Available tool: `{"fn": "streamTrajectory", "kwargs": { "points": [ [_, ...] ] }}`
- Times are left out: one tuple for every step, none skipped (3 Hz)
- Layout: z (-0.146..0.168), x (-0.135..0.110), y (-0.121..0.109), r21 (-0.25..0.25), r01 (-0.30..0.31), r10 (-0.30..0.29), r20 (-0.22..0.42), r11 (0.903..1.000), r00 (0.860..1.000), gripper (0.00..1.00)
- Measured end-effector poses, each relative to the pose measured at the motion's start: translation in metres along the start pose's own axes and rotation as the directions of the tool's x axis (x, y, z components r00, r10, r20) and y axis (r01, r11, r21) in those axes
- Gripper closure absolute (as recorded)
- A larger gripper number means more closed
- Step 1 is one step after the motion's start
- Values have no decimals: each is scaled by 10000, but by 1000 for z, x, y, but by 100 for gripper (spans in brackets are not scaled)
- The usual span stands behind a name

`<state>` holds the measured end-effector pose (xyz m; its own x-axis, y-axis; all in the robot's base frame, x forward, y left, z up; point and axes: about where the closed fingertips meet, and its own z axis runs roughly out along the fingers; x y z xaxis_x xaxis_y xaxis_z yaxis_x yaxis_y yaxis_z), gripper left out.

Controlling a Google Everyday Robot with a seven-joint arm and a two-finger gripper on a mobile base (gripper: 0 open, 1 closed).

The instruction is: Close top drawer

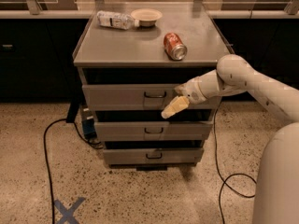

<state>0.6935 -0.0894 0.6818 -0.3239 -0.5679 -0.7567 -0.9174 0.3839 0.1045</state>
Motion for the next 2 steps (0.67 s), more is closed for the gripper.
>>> {"fn": "streamTrajectory", "kwargs": {
  "points": [
    [5,4,0,-11,2,-2,-141,10000,9999,0],
    [5,4,0,-11,2,-2,-141,10000,9999,0]
  ]
}}
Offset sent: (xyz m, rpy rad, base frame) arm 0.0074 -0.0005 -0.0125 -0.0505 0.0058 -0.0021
